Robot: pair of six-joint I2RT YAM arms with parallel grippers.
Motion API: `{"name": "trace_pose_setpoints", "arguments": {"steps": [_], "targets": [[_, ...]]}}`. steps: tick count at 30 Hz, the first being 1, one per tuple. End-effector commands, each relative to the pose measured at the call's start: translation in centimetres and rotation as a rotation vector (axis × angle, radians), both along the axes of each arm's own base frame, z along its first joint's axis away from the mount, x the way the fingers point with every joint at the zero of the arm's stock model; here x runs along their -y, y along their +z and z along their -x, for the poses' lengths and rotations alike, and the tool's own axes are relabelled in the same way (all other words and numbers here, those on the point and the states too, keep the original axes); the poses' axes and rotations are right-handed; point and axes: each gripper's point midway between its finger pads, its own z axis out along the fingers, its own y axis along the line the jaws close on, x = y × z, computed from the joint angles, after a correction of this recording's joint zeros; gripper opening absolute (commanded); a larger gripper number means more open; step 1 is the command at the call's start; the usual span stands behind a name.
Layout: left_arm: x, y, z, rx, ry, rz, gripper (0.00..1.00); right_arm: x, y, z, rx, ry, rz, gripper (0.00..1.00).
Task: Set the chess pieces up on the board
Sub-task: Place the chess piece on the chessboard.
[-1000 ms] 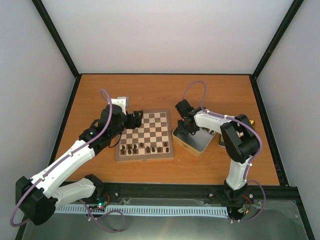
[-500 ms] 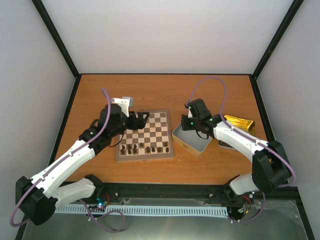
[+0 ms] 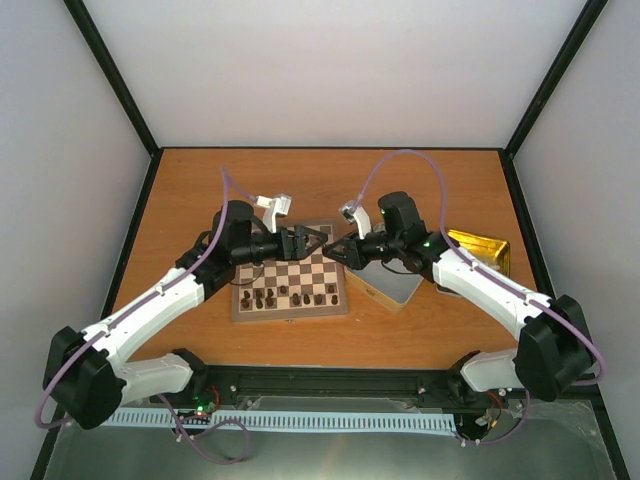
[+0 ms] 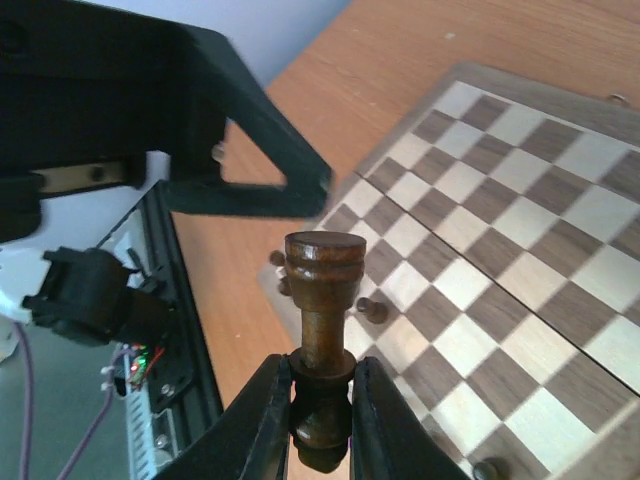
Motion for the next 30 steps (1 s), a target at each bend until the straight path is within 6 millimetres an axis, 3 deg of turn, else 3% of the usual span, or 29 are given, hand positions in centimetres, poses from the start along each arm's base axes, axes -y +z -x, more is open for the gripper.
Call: {"name": "trace_pose_setpoints", "arguments": {"steps": [1, 9, 15, 18, 21, 23, 25, 30], "targets": [[1.6, 2.9, 0.7, -0.004, -0.103, 0.106, 0.86, -1.2, 2.5, 1.7, 0.064, 0.137, -0.046, 0.08], [1.5, 0.4, -0.4, -0.066, -0.058, 0.055, 0.51, -1.7, 2.8, 2.1, 0.07, 0.161, -0.044, 0.08], [1.4, 1.0, -0.7, -0.053, -0.04, 0.067, 0.2, -1.8, 2.8, 1.9, 0.067, 0.148, -0.039, 0.09], [1.5, 1.1, -0.6, -0.053, -0.042, 0.073, 0.04, -1.7, 3.1, 1.4, 0.06, 0.107, -0.05, 0.17], [1.3, 1.7, -0.5, -0.046, -0.033, 0.09, 0.01, -1.7, 4.5, 0.8, 0.051, 0.035, -0.119, 0.5], [1.1, 2.6, -0.4, -0.029, -0.024, 0.121, 0.01, -1.7, 6.0, 0.7, -0.007, -0.034, -0.231, 0.61], [1.0, 3.6, -0.3, -0.013, -0.016, 0.159, 0.02, -1.5, 6.8, 0.9, -0.067, -0.073, -0.354, 0.67], [0.7, 6.0, -0.2, 0.025, 0.001, 0.231, 0.09, -0.9, 8.7, 1.6, -0.18, -0.113, -0.599, 0.68]]}}
